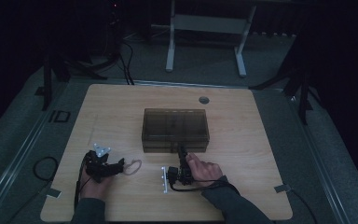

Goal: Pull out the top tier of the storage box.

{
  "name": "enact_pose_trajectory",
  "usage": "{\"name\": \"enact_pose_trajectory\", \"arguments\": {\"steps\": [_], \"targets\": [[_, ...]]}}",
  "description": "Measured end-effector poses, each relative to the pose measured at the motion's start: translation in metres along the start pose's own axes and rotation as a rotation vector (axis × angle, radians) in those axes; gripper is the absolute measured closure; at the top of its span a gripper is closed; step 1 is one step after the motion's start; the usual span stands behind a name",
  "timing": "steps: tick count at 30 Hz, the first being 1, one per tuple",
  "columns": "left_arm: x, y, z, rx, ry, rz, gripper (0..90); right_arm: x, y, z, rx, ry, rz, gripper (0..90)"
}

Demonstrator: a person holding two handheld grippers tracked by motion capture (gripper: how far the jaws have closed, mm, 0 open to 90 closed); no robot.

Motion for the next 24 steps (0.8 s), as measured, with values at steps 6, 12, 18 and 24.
{"name": "enact_pose_trajectory", "arguments": {"steps": [6,12,18,24], "targets": [[0.0,0.0,0.0,0.0,0.001,0.001,13.3,0.003,0.0,0.006,0.025,0.03,-0.052,67.0],[0.0,0.0,0.0,0.0,0.003,0.002,13.3,0.006,0.0,0.007,0.041,0.067,-0.11,65.3],[0.0,0.0,0.0,0.0,0.003,0.002,13.3,0.009,-0.002,0.008,0.049,0.098,-0.176,63.7],[0.0,0.0,0.0,0.0,0.003,0.002,13.3,0.013,-0.004,0.01,0.062,0.125,-0.232,62.0]]}}
Point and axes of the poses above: each handheld gripper's, and its own axes: z roughly backward along the jaws, y roughly out of its top, x roughly to its right, the point moved 9 cm from there along -z, roughly forward along the jaws, and after that the axes turned 10 degrees about z, right-handed, at the moved point
